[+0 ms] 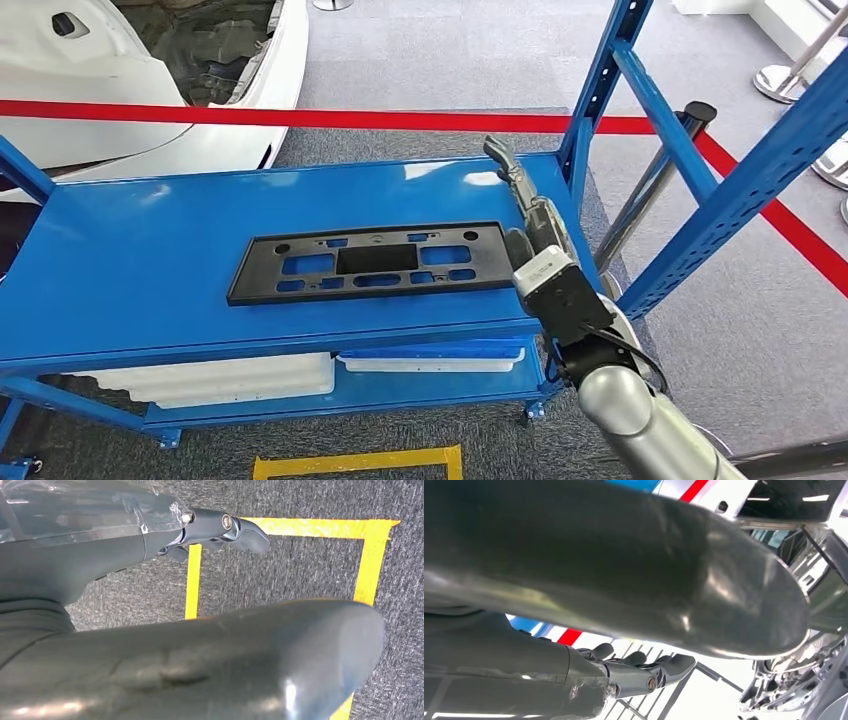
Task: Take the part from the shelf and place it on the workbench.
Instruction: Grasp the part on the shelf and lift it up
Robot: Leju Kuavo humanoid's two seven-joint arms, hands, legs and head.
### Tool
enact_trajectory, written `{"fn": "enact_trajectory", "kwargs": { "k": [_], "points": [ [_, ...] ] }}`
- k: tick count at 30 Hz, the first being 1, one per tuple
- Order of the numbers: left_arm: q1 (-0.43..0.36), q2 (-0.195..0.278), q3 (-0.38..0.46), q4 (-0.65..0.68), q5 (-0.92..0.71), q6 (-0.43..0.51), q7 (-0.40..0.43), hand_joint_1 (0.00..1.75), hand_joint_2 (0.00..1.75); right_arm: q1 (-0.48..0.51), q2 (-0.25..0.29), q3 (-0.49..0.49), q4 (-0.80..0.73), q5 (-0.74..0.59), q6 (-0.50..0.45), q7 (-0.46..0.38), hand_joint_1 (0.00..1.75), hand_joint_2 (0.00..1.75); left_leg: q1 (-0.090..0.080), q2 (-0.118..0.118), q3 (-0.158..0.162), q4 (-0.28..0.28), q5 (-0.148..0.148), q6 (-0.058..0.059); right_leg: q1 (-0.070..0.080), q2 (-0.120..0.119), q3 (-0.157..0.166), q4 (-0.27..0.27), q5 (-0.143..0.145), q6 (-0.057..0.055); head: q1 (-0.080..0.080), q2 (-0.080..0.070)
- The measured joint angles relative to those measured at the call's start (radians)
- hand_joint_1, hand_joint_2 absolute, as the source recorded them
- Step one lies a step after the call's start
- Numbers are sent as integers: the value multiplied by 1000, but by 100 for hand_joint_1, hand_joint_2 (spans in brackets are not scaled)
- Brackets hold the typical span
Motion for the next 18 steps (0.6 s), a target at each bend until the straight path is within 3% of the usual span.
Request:
{"fn": "enact_trajectory", "kwargs": {
  "k": [3, 18],
  "points": [
    [0, 0, 0, 0, -1, 2, 0, 0, 0, 0, 0, 0, 0, 18, -10, 4, 0, 175, 0, 0, 0, 0, -2, 4, 0, 0, 2, -5, 0, 2, 6, 0],
    [-1, 0, 0, 0, -2, 4, 0, 0, 0, 8, 0, 0, 0, 65, -26, 17, 0, 175, 3, 0, 6, 0, -3, 5, 0, 0, 8, -8, 2, 9, 18, 0]
  ]
}}
